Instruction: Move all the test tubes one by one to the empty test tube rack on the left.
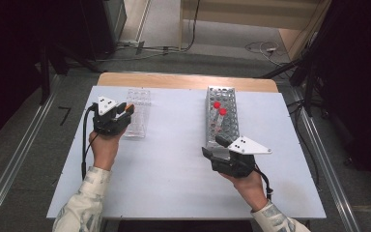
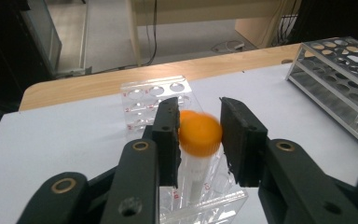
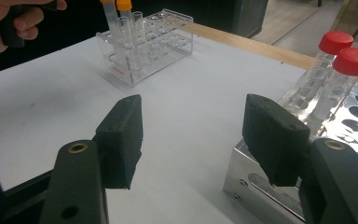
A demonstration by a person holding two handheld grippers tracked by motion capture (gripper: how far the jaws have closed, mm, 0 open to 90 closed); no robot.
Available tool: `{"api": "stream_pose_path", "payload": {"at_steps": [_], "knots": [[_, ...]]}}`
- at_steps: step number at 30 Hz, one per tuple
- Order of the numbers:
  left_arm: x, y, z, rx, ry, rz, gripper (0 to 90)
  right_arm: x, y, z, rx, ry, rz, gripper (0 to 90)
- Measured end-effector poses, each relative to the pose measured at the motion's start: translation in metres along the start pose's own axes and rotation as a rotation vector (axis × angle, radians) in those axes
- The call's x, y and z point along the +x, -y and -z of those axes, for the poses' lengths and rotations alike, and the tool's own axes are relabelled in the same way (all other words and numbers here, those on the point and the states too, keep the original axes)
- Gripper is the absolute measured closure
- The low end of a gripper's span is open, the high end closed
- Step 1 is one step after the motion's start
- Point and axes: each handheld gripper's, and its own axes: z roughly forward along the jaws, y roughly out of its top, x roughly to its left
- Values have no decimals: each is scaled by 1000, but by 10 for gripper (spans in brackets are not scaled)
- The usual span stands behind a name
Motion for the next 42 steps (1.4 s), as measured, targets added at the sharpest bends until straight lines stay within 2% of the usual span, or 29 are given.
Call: {"api": "stream_pose_path", "payload": {"at_steps": [5, 9, 14, 17, 22, 29, 33, 42], "knots": [[0, -1, 3, -7, 9, 9, 638, -1, 0, 0, -2, 2, 1, 366], [-1, -3, 6, -13, 24, 33, 568, -4, 0, -1, -3, 19, -6, 364], [-5, -5, 12, -9, 5, 50, 341, -14, 2, -4, 1, 73, -23, 303], [-9, -7, 15, -10, 11, 60, 246, -22, 2, -8, 3, 118, -27, 254], [-15, -8, 17, -14, 29, 56, 226, -37, 2, -22, 21, 190, -58, 207], [-20, -9, 18, -19, 37, 45, 227, -51, 1, -44, 31, 250, -74, 223], [-21, -9, 18, -22, 42, 41, 227, -56, -3, -55, 24, 283, -93, 289], [-21, -9, 20, -22, 41, 35, 232, -61, -10, -71, 62, 368, -128, 495]]}}
